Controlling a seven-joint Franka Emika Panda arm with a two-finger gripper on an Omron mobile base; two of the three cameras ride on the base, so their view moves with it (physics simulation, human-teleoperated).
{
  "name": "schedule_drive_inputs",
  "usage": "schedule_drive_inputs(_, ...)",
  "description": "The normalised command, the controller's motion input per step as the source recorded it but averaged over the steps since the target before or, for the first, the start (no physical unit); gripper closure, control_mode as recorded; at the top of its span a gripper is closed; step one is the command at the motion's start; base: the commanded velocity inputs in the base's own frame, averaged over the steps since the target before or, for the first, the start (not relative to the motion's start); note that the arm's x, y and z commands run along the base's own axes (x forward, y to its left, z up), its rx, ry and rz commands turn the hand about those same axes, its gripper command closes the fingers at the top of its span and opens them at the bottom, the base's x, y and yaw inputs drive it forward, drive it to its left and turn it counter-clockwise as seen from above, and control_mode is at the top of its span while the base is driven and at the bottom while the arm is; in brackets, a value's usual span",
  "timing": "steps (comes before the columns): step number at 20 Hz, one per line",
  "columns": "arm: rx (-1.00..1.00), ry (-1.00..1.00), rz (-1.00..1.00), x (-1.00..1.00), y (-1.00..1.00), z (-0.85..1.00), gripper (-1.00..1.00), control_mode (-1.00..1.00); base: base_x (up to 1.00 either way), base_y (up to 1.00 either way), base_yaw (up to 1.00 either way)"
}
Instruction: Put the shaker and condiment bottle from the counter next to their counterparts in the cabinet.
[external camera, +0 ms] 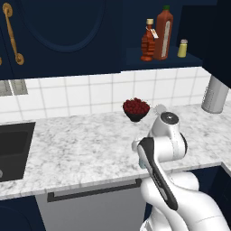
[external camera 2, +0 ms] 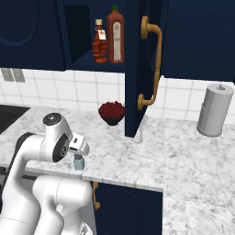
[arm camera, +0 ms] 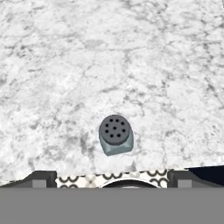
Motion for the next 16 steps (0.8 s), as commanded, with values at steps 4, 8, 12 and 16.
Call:
schedule_drive_inputs(4,0.0,-0.04,0.0,0.03,0.0,-0.31,-1.0,-1.0,0.0,0.0,0.0)
schedule_drive_inputs(8,0.0,-0.03,0.0,0.02,0.0,-0.29,-1.0,-1.0,0.0,0.0,0.0)
schedule_drive_inputs(12,0.0,-0.02,0.0,0.03,0.0,-0.3,-1.0,-1.0,0.0,0.0,0.0)
schedule_drive_inputs(16,0.0,-0.02,0.0,0.02,0.0,-0.34,-1.0,-1.0,0.0,0.0,0.0)
